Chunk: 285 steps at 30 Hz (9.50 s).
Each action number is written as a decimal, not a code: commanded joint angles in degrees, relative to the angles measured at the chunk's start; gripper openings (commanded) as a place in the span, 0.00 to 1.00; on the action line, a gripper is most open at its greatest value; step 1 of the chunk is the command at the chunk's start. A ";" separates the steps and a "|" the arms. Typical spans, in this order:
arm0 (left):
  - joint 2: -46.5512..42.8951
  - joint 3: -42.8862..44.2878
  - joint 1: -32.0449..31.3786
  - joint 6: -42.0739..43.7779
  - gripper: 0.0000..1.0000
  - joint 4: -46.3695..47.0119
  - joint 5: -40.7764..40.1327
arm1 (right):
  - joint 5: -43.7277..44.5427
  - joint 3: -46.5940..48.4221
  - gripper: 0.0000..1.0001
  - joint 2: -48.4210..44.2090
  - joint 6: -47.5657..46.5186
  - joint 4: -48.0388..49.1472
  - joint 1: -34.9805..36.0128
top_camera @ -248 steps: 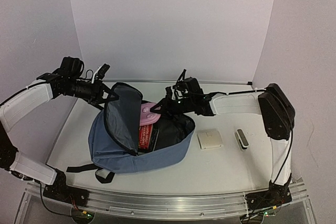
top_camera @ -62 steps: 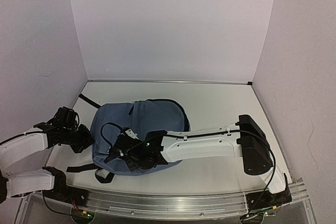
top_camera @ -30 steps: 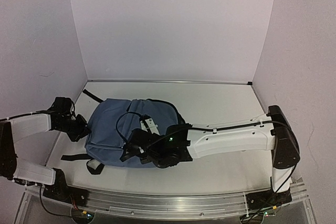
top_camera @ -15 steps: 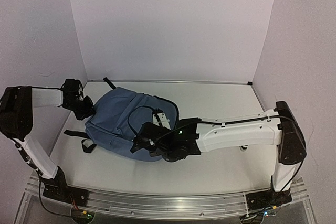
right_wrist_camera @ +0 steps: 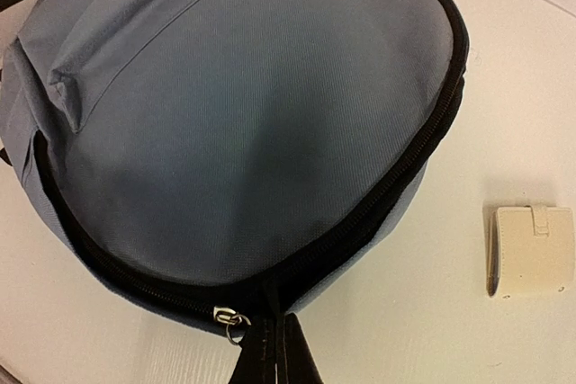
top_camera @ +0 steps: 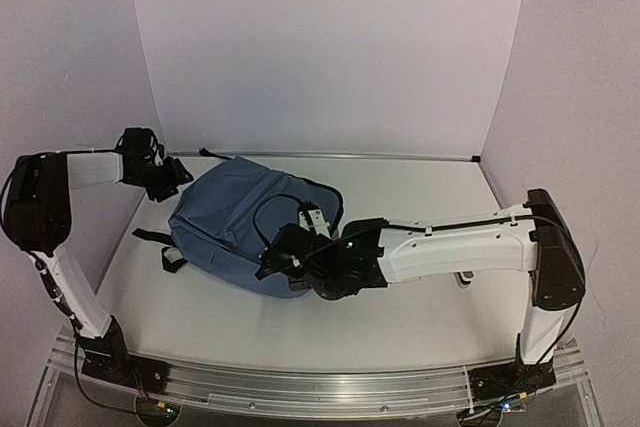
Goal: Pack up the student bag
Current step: Zip the student bag at the center of the board.
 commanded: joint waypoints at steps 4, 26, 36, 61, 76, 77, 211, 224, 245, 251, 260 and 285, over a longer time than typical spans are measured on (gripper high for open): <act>-21.31 -9.78 0.28 -5.37 0.79 -2.66 -3.45 | -1.17 -0.50 0.00 -3.35 -1.58 2.28 0.14; -42.47 -45.88 -7.79 -28.05 0.77 10.07 2.42 | -2.61 1.25 0.00 -2.48 -3.34 4.81 0.14; -34.70 -47.72 -12.24 -30.06 0.51 20.94 1.63 | -2.57 1.14 0.00 -3.02 -3.41 4.89 0.14; -31.31 -47.12 -12.26 -28.87 0.00 21.15 -2.58 | -1.58 0.87 0.00 -3.72 -3.80 5.32 0.14; -34.73 -42.35 -1.87 -22.57 0.00 12.00 -1.29 | 1.62 -4.68 0.00 -11.12 -3.54 4.17 -6.13; -34.61 -41.86 -1.05 -22.03 0.00 11.49 -1.00 | 1.71 -4.83 0.00 -11.42 -3.78 4.18 -6.82; -22.10 -23.35 -63.08 2.56 0.00 -0.72 -12.59 | -18.06 -8.25 0.00 -4.89 -7.83 29.17 -26.81; -24.31 -15.16 -62.99 1.89 0.60 3.91 -22.96 | -29.61 -16.08 0.00 -11.54 -10.14 32.65 -21.88; -4.64 -4.79 -58.69 5.43 0.72 11.68 -23.76 | -27.42 -19.48 0.00 -17.58 -7.16 34.06 -20.82; -3.17 -4.18 -58.69 4.80 0.46 13.19 -24.99 | -26.99 -19.87 0.00 -17.87 -7.11 34.06 -20.79; -3.00 -5.19 -58.83 5.38 0.00 13.55 -20.66 | -25.95 -18.47 0.00 -16.50 -6.67 33.58 -20.97; -7.61 -13.08 -65.05 8.12 0.00 4.06 -4.84 | -25.28 -16.02 0.00 -10.20 -7.44 29.49 -26.49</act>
